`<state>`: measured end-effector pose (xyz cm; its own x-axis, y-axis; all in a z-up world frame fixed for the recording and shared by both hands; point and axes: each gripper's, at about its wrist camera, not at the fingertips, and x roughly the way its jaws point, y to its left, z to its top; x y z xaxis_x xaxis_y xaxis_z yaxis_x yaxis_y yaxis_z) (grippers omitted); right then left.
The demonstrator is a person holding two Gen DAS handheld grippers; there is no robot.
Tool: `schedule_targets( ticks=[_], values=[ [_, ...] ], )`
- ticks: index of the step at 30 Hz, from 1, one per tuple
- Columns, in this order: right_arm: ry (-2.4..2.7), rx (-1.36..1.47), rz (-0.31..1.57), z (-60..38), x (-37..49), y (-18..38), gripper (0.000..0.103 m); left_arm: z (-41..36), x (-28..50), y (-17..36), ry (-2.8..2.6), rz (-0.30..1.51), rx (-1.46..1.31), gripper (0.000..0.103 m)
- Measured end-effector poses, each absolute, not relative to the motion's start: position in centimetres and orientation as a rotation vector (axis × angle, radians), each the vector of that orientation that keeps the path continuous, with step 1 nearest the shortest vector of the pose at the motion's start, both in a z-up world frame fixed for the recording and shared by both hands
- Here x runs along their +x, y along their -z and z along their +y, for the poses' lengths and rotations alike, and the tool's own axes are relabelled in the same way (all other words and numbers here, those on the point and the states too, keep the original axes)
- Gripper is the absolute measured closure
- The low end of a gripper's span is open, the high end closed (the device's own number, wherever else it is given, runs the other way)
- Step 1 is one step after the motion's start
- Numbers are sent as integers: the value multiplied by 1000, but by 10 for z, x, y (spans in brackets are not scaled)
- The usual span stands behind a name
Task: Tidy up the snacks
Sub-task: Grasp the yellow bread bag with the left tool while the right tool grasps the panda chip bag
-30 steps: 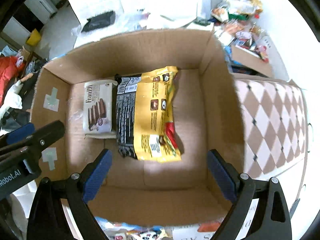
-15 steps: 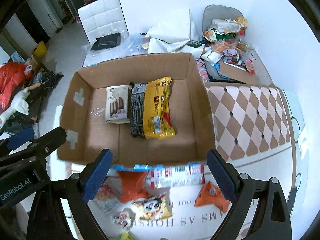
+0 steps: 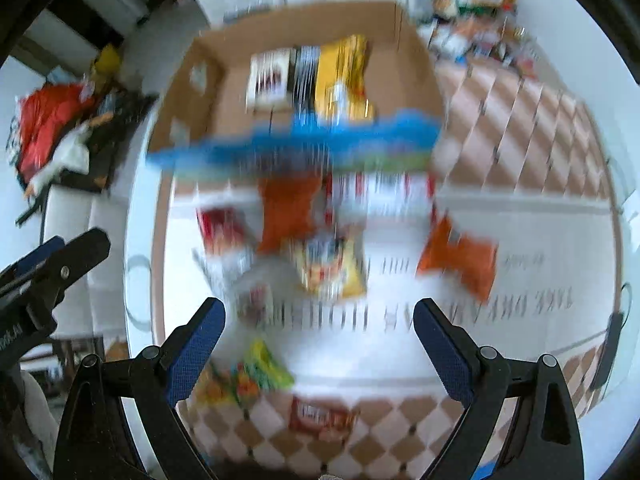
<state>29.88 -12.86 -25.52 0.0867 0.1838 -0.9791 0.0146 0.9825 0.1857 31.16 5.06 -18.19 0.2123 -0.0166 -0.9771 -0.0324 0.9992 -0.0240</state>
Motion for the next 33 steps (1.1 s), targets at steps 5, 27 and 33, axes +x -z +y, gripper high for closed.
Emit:
schedule_targets(
  ticks=[5, 27, 33],
  values=[
    [-123, 202, 1590, -132, 279, 303, 6, 75, 262, 238, -118, 1515, -129, 15],
    [-67, 129, 1647, -115, 350, 383, 6, 120, 188, 401, -362, 1816, -401, 20],
    [-69, 146, 1736, -113, 359, 411, 27, 123, 180, 394, -354, 1783, -409, 48]
  ],
)
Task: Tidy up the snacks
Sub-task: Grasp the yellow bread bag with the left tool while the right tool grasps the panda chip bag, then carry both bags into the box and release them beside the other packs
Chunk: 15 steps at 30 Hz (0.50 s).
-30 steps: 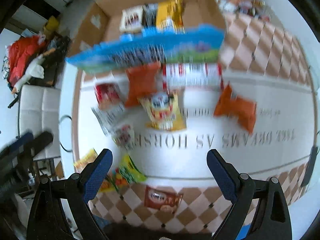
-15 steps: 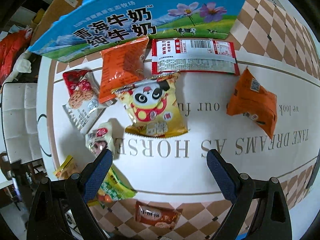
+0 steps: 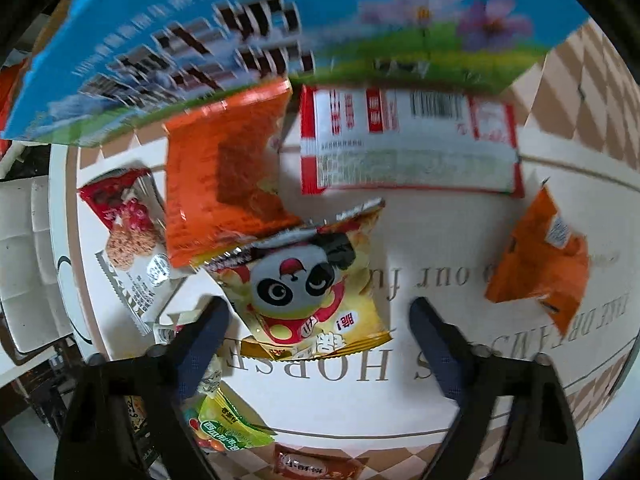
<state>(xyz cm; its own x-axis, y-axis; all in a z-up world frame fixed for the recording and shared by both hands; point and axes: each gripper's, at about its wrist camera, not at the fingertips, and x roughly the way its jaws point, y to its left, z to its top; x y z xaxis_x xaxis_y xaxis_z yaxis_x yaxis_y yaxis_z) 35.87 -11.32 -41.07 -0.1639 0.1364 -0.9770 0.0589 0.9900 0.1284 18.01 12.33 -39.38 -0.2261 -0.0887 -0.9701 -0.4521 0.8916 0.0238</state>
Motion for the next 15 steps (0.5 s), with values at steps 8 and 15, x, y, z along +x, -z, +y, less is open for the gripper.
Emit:
schedule_targets(
  ticks=[8, 15],
  values=[
    [-56, 167, 1711, -124, 345, 401, 47, 124, 172, 377, -351, 1751, -383, 62],
    [-104, 243, 1706, -132, 313, 373, 50, 118, 165, 336, -306, 1688, -356, 64]
  ],
)
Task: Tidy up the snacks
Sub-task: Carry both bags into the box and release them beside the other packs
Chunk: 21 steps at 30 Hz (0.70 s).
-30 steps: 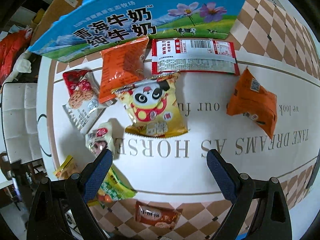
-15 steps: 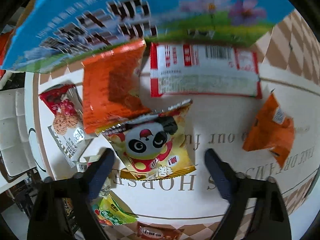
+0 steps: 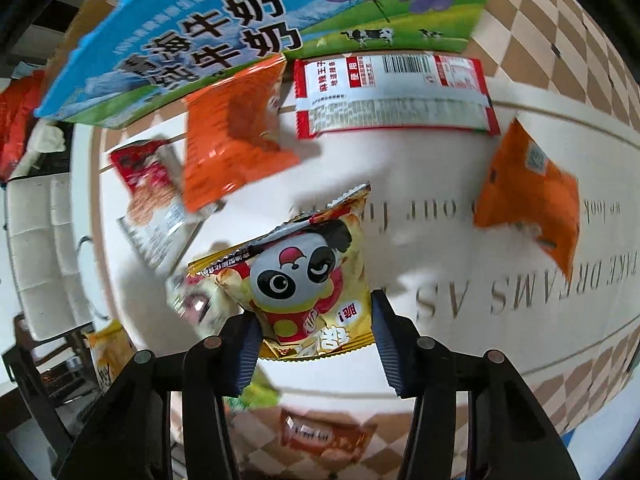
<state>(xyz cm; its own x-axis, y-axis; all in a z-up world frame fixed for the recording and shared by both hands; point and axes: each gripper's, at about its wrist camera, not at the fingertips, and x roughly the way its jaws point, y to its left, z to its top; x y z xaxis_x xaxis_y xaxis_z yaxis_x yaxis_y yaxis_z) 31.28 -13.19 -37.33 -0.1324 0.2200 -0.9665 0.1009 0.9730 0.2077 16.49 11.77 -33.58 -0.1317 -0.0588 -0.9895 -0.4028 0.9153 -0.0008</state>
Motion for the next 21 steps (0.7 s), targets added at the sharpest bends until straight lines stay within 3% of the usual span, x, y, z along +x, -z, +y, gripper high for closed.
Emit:
schedule_targets(
  ticks=[8, 14, 21],
  values=[
    [-200, 379, 1631, -142, 300, 298, 50, 94, 201, 243, -108, 1543, -351, 64],
    [-252, 431, 1509, -143, 343, 230, 50, 69, 308, 180, 46, 1427, -323, 64],
    [-202, 435, 1412, -133, 419, 201, 50, 52, 437, 177, 93, 1409, -237, 64]
  ],
)
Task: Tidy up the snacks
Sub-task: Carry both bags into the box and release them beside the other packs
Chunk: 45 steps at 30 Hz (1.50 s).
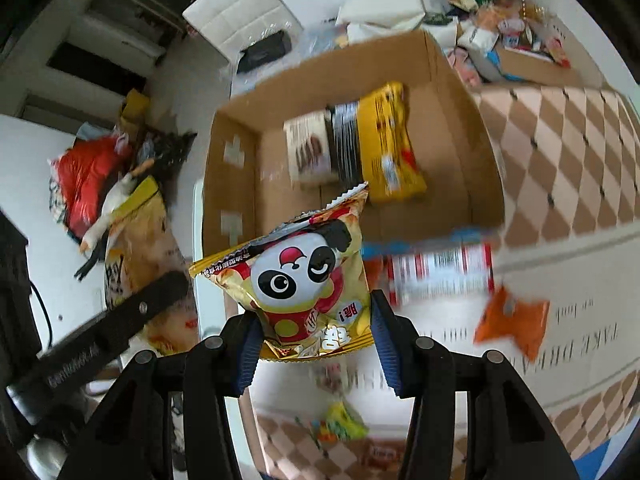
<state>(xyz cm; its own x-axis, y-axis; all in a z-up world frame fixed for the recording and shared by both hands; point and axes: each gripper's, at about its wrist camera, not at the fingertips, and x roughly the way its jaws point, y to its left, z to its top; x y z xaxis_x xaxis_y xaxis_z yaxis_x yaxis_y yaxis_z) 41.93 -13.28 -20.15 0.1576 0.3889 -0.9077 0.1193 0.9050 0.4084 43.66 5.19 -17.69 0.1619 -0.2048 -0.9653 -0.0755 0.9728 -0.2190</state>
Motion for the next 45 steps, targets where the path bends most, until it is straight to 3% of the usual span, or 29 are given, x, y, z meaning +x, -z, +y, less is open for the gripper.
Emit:
schedule_targets(
  ticks=[10, 17, 25, 28, 29, 30, 31, 33, 45],
  values=[
    [-142, 408, 1513, -111, 505, 280, 50, 44, 534, 268, 127, 1683, -281, 64],
    [-126, 372, 1608, -104, 519, 343, 50, 39, 546, 328, 128, 1835, -336, 64],
    [-122, 340, 1671, -99, 527, 381, 50, 34, 544, 356, 117, 1898, -346, 61],
    [-121, 301, 1708, -95, 530, 389, 37, 36, 542, 361, 114, 1913, -358, 60],
    [-122, 285, 1714, -95, 530, 392, 17, 36, 542, 362, 114, 1913, -349, 58],
    [-128, 275, 1710, -94, 530, 392, 7, 37, 542, 362, 107, 1908, -335, 50],
    [-125, 262, 1706, -94, 530, 392, 7, 35, 542, 361, 98, 1900, -317, 36],
    [-114, 232, 1705, -94, 531, 393, 8, 35, 544, 359, 97, 1885, -292, 23],
    [-52, 166, 1633, -105, 528, 370, 8, 34, 536, 311, 87, 1744, -225, 22]
  ],
)
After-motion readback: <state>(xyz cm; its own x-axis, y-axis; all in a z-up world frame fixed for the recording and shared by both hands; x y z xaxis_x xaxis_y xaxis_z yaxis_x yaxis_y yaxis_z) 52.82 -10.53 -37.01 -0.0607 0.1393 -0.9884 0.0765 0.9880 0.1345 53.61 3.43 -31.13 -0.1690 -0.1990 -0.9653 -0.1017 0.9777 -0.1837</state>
